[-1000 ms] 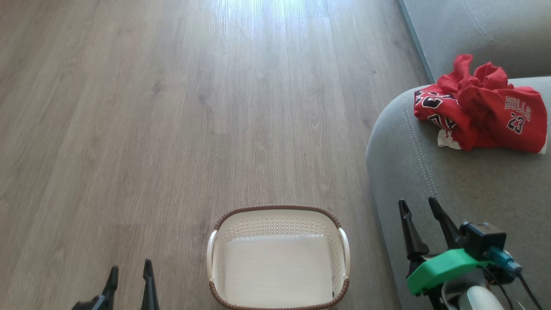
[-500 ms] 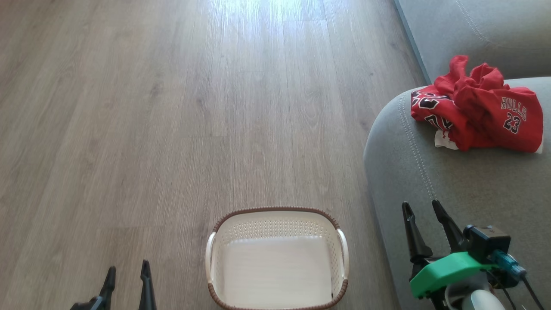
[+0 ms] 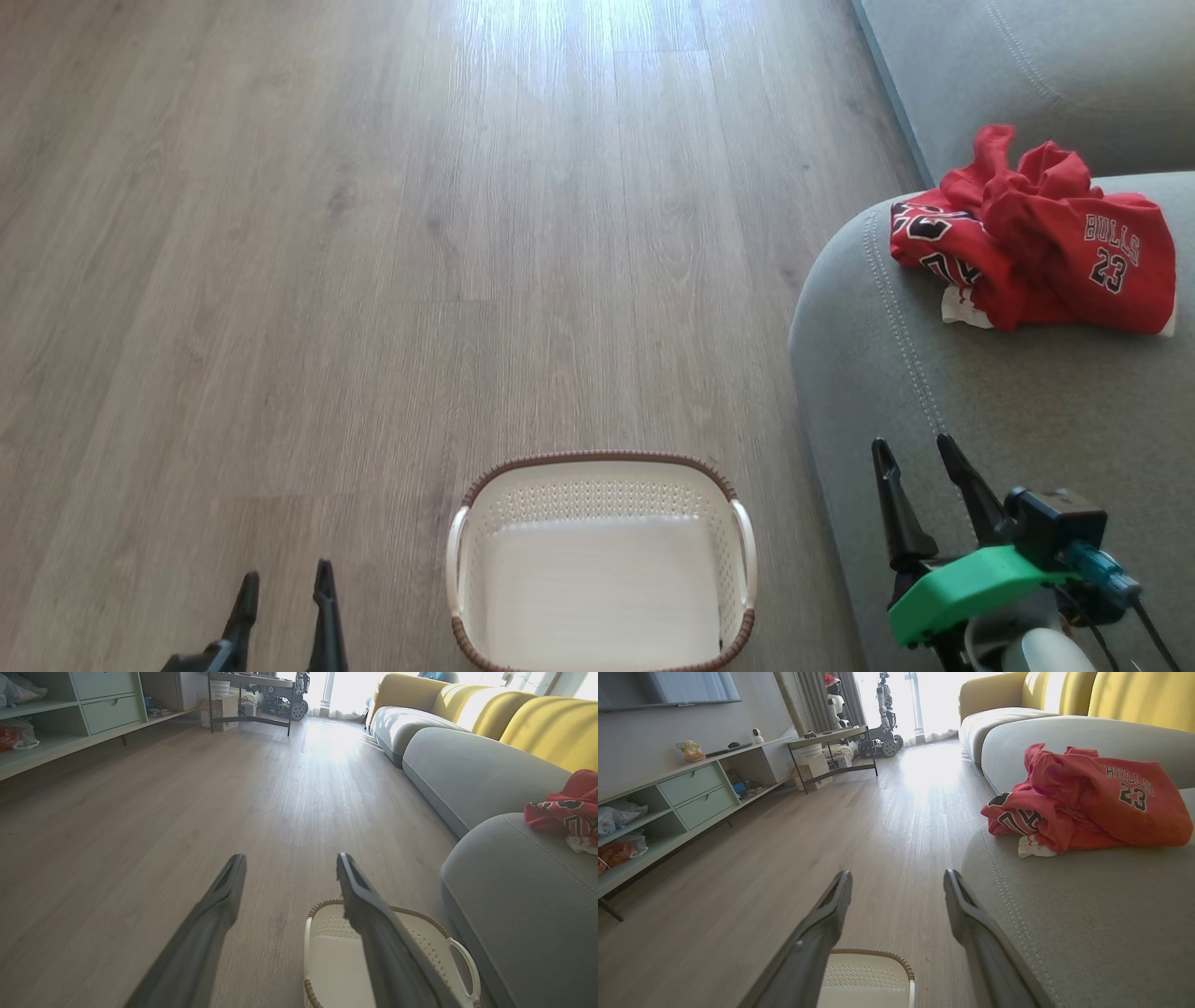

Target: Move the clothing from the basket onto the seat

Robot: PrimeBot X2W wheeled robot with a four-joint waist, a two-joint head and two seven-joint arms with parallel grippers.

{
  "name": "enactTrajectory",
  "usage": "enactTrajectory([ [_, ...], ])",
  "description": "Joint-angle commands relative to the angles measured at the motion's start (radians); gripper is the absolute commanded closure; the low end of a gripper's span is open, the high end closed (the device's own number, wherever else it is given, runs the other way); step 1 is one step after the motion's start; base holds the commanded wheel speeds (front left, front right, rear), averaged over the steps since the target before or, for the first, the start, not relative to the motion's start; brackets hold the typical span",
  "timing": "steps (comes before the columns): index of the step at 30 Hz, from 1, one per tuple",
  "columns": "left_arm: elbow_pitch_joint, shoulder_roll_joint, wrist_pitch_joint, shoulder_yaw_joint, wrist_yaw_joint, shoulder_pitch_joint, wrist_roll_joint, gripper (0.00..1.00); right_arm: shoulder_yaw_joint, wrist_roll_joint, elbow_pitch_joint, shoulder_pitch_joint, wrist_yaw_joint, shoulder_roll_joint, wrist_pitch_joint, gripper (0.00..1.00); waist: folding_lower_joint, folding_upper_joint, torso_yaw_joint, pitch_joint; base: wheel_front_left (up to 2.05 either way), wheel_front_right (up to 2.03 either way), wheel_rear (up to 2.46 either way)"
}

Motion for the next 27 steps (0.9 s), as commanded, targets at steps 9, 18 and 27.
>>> enactTrajectory([
  [9, 0.043, -0.024, 0.002, -0.009, -0.008, 0.005, 0.001, 1.00, 0.005, -0.002, 0.049, 0.010, 0.000, 0.000, 0.003, 1.00, 0.0001, 0.0000, -0.002, -0.003, 0.00, 0.00, 0.00],
  [18, 0.052, -0.044, 0.023, 0.021, -0.030, -0.004, -0.069, 1.00, -0.005, 0.085, 0.061, 0.009, 0.000, 0.000, 0.027, 1.00, 0.0001, 0.0000, -0.005, 0.001, 0.00, 0.00, 0.00],
  [27, 0.050, -0.059, 0.048, 0.057, -0.057, -0.020, -0.146, 1.00, -0.014, 0.183, 0.051, 0.000, 0.000, 0.000, 0.050, 1.00, 0.0001, 0.0000, -0.007, 0.005, 0.00, 0.00, 0.00],
])
